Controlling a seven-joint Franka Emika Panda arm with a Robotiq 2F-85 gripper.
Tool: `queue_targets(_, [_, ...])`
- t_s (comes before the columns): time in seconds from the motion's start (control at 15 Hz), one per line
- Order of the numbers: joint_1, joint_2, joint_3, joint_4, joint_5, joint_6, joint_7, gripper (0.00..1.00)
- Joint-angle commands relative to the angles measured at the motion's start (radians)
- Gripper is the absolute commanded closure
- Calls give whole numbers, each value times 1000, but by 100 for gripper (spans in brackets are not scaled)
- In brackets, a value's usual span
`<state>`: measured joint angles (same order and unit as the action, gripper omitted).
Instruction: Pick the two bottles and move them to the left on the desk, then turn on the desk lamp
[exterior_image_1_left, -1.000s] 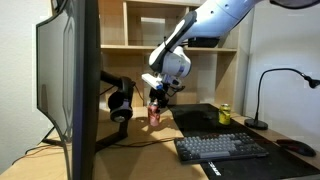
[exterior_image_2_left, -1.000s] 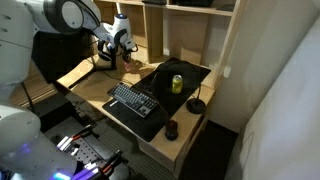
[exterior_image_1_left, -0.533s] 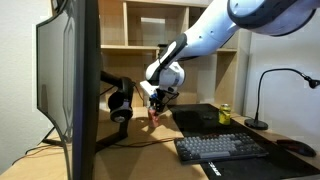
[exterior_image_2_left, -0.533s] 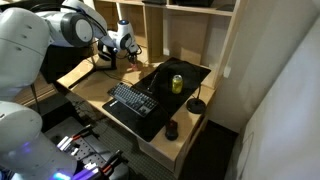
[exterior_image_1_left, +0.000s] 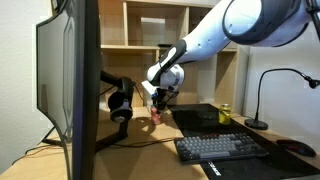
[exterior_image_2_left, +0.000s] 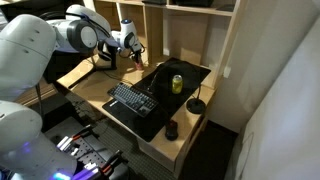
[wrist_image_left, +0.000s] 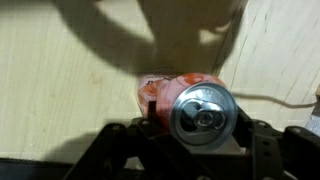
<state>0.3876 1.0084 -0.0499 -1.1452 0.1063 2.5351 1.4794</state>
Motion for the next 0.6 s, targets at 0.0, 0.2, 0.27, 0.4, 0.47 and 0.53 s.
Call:
queue_targets(0.0, [2, 15, -18, 56, -42, -91, 24, 56])
queue_targets(0.2, [-9, 16, -15, 68, -54, -129, 26, 56])
queue_targets(0.27, [-15, 14, -11, 62, -49, -131, 25, 56])
queue_targets(0.4, [-30, 6, 4, 36, -30, -111, 29, 56])
queue_targets(0.47, [-36, 0, 10, 21, -23, -108, 34, 56])
queue_targets(0.53, [-43, -6, 17, 7, -15, -103, 37, 56])
